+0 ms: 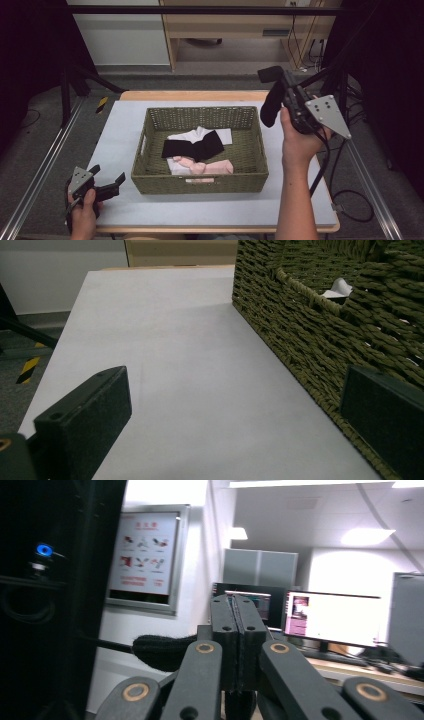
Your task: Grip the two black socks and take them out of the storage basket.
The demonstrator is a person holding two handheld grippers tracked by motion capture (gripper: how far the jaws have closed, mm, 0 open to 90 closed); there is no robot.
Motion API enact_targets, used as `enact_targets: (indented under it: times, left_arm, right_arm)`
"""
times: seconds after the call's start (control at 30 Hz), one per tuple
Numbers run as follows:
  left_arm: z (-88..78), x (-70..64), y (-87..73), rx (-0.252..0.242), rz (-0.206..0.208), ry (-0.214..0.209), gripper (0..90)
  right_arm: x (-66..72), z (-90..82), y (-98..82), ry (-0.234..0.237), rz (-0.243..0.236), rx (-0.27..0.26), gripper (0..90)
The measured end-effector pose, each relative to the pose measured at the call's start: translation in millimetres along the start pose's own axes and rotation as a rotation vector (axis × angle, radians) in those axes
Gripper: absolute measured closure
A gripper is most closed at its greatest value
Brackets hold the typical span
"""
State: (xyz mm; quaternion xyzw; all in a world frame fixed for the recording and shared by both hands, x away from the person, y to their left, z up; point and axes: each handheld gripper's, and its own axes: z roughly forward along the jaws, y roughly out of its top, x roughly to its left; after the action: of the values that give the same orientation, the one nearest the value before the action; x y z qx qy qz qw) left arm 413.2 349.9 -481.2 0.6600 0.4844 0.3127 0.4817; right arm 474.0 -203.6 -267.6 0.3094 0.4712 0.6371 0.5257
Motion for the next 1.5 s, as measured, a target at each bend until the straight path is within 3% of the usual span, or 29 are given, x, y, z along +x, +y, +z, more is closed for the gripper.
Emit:
enact_targets:
  times: [0.2,0.43,0.57,0.6,0.63,0.67,0.7,0.77,0.8,0.83,0.9,0.97,1.0,1.1,1.13,1.17,1.2,1.23,1.33,1.47,1.5]
  left_arm:
    - [0.0,-1.0,-0.1,-0.001,0.008,0.006,0.4]
    - [-0.2,-1.4,-0.2,-0.005,0.008,0.007,0.4]
    - [-0.2,-1.8,-0.2,-0.005,0.012,0.008,0.4]
    - [-0.2,-1.8,-0.2,-0.005,0.012,0.008,0.4]
    - [-0.3,-1.8,-0.3,-0.006,0.012,0.008,0.4]
    - [-0.3,-1.8,-0.3,-0.006,0.011,0.007,0.4]
    - [-0.2,-1.6,-0.3,-0.006,0.010,0.006,0.4]
    - [-0.1,-1.6,-0.2,-0.005,0.011,0.007,0.4]
    - [-0.1,-1.7,-0.2,-0.004,0.012,0.007,0.4]
    - [0.0,-1.8,-0.1,-0.002,0.015,0.007,0.5]
    - [0.0,-1.9,-0.1,-0.002,0.015,0.007,0.5]
    - [-0.1,-2.2,-0.2,-0.002,0.021,0.009,0.5]
    - [-0.1,-2.2,-0.2,-0.002,0.021,0.009,0.5]
    - [0.1,-2.8,-0.1,-0.002,0.022,0.012,0.5]
    - [0.1,-2.8,-0.1,-0.002,0.022,0.012,0.5]
    - [0.0,-2.7,-0.2,-0.003,0.021,0.011,0.5]
    - [0.0,-2.7,-0.2,-0.003,0.021,0.011,0.5]
    - [0.0,-2.6,-0.2,-0.004,0.020,0.010,0.5]
    - [-0.5,-1.9,-0.2,-0.004,0.017,0.008,0.5]
    - [-0.7,-1.6,-0.4,-0.010,0.009,0.005,0.5]
    - [-0.9,-1.2,-0.4,-0.011,0.008,0.003,0.4]
  right_arm:
    - [-29.6,-23.4,-24.6,-0.052,0.016,0.057,89.6]
    - [-51.1,-53.1,-88.9,-0.108,0.100,0.190,89.6]
    - [-51.6,-73.4,-137.3,-0.125,0.129,0.317,89.3]
    - [-51.6,-73.4,-137.3,-0.125,0.129,0.317,89.3]
    - [-52.1,-84.6,-161.1,-0.133,0.160,0.404,88.4]
    - [-52.1,-84.6,-161.1,-0.133,0.160,0.404,88.4]
    - [-52.2,-91.7,-177.1,-0.128,0.196,0.495,84.7]
    - [-50.8,-97.7,-189.2,-0.133,0.209,0.576,72.3]
    - [-50.8,-97.7,-189.2,-0.133,0.209,0.576,72.3]
    - [-49.9,-100.0,-192.8,-0.146,0.235,0.616,60.8]
    - [-49.7,-100.4,-190.3,-0.152,0.236,0.604,58.7]
    - [-46.2,-95.1,-171.8,-0.147,0.282,0.535,53.4]
    - [-46.2,-95.1,-171.8,-0.147,0.282,0.535,53.4]
    - [-30.7,-75.6,-135.4,-0.104,0.306,0.439,48.8]
    - [-30.7,-75.6,-135.4,-0.104,0.306,0.439,48.8]
    - [-18.7,-63.1,-118.6,-0.081,0.317,0.401,47.4]
    - [-13.7,-58.0,-113.1,-0.069,0.322,0.393,47.1]
    - [-13.7,-58.0,-113.1,-0.069,0.322,0.393,47.1]
    - [17.3,-31.7,-96.4,-0.006,0.315,0.395,45.9]
    - [54.0,-4.8,-96.6,0.051,0.306,0.439,46.1]
    - [72.6,9.3,-104.6,0.070,0.298,0.471,47.0]
